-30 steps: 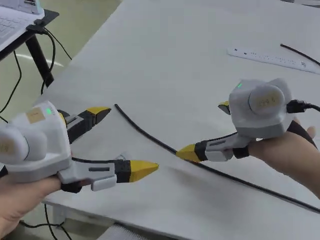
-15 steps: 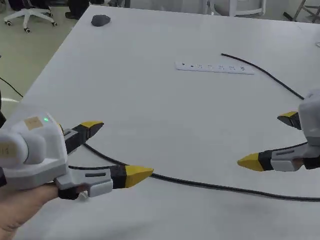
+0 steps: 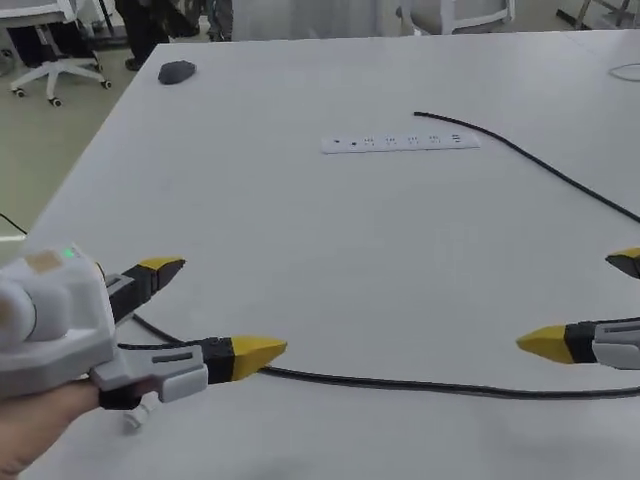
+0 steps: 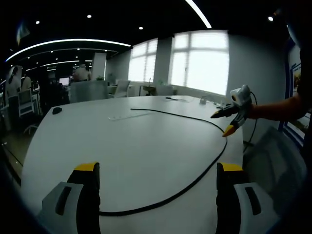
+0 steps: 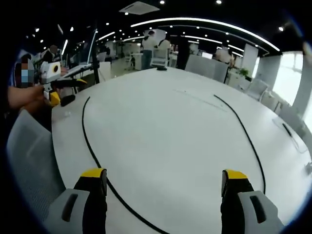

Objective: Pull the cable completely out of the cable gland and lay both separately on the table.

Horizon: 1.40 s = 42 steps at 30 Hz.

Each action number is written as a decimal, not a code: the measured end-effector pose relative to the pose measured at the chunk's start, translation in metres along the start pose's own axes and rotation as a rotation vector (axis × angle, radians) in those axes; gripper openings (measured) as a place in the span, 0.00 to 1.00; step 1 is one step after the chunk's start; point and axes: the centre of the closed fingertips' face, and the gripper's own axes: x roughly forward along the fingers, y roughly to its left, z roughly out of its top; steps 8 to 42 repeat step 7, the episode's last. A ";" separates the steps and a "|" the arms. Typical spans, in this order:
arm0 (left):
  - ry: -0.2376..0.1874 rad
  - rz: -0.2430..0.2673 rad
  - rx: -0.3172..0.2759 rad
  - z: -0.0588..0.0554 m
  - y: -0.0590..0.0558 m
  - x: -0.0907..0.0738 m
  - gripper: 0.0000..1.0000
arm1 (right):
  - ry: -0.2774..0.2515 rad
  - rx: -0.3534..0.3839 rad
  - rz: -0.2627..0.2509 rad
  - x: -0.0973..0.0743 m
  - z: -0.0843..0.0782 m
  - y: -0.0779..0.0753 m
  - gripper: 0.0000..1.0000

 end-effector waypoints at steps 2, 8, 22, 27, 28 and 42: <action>0.029 0.026 -0.012 -0.006 0.002 0.001 1.00 | -0.010 -0.001 0.003 0.000 0.001 -0.001 0.99; 0.028 0.049 -0.037 -0.007 -0.004 0.002 1.00 | -0.020 -0.003 0.013 -0.004 -0.001 -0.004 0.99; 0.028 0.049 -0.037 -0.007 -0.004 0.002 1.00 | -0.020 -0.003 0.013 -0.004 -0.001 -0.004 0.99; 0.028 0.049 -0.037 -0.007 -0.004 0.002 1.00 | -0.020 -0.003 0.013 -0.004 -0.001 -0.004 0.99; 0.028 0.049 -0.037 -0.007 -0.004 0.002 1.00 | -0.020 -0.003 0.013 -0.004 -0.001 -0.004 0.99; 0.028 0.049 -0.037 -0.007 -0.004 0.002 1.00 | -0.020 -0.003 0.013 -0.004 -0.001 -0.004 0.99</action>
